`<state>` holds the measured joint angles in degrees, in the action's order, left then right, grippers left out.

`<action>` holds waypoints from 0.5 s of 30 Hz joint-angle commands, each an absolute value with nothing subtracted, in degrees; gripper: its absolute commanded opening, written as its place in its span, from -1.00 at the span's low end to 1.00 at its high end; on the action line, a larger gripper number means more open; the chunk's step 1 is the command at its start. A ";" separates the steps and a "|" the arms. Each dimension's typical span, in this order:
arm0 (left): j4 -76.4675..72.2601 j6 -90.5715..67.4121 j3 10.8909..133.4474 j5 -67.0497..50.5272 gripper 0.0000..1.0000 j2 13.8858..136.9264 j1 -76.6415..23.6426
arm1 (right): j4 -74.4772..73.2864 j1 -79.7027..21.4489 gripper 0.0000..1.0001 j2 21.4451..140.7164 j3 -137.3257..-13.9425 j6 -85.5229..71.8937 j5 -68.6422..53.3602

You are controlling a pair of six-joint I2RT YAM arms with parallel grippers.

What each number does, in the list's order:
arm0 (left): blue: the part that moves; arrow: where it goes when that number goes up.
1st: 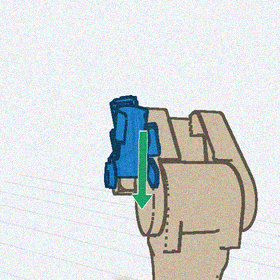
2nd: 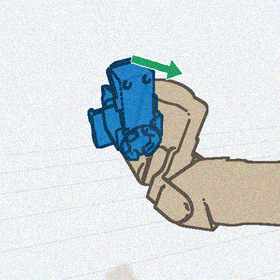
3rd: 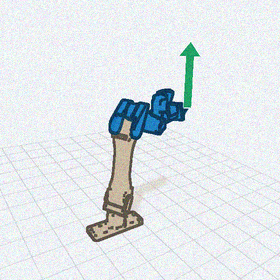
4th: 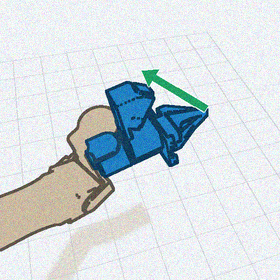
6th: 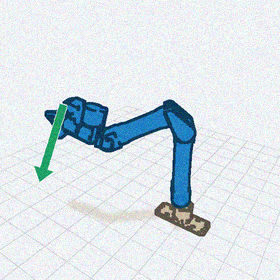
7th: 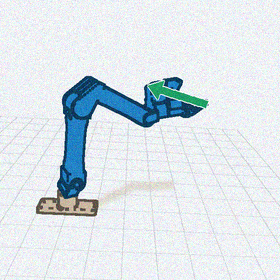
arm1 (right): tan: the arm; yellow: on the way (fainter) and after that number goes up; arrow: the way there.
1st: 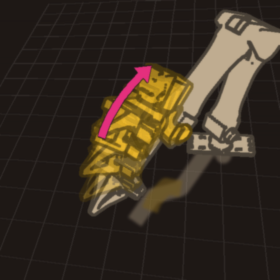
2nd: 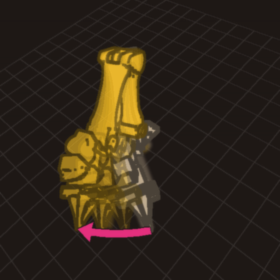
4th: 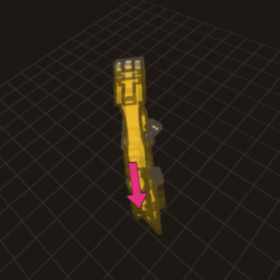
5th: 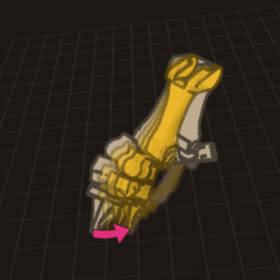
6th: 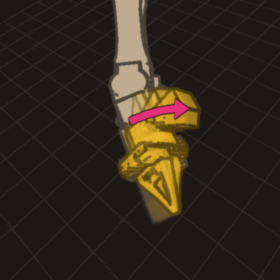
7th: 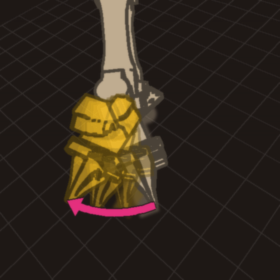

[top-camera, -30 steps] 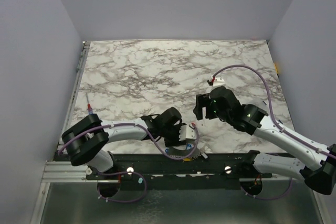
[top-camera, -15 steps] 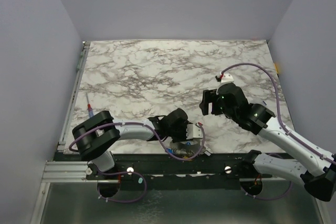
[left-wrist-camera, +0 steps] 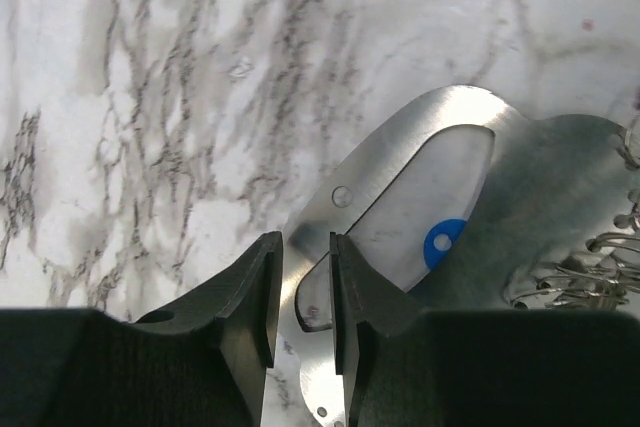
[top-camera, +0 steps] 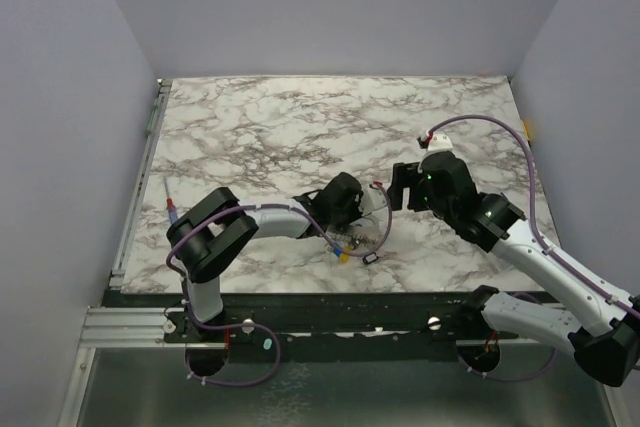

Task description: Put the keys on the keyring

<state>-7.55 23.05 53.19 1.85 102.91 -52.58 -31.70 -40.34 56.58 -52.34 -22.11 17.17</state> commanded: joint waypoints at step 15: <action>-2.82 3.84 48.61 1.99 0.58 87.92 -47.90 | -32.01 -39.54 0.64 56.14 -53.68 -28.35 19.01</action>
